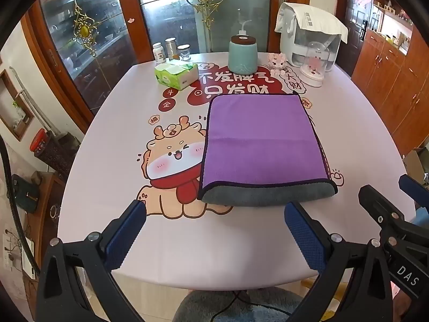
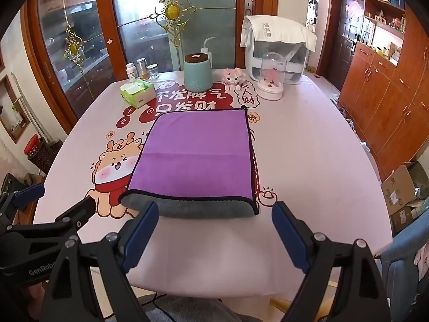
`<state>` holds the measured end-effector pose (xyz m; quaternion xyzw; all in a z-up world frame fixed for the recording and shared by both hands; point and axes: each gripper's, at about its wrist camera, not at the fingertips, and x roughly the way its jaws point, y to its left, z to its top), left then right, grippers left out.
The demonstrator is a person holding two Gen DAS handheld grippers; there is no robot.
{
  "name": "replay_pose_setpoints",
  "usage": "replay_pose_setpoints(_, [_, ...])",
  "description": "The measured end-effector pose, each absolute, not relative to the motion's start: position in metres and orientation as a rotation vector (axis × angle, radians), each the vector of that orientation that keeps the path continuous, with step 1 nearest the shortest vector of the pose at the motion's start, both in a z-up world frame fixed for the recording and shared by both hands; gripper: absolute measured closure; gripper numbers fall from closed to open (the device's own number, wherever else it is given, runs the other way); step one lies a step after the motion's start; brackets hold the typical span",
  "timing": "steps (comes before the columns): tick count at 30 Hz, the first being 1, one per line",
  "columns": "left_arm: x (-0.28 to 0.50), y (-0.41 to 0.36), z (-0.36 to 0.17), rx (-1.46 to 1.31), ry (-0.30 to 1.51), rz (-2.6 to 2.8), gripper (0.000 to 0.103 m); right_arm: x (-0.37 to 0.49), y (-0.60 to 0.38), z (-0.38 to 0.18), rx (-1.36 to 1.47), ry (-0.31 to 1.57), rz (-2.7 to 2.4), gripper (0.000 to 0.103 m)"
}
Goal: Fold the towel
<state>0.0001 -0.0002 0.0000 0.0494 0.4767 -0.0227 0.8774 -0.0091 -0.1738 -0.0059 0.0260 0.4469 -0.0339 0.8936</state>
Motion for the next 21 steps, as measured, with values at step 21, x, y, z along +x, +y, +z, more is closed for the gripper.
replay_pose_setpoints(21, [0.0001,-0.0001,0.0,0.1,0.999,-0.05,0.001,-0.008,-0.17,-0.0074,0.055,0.932,-0.06,0.016])
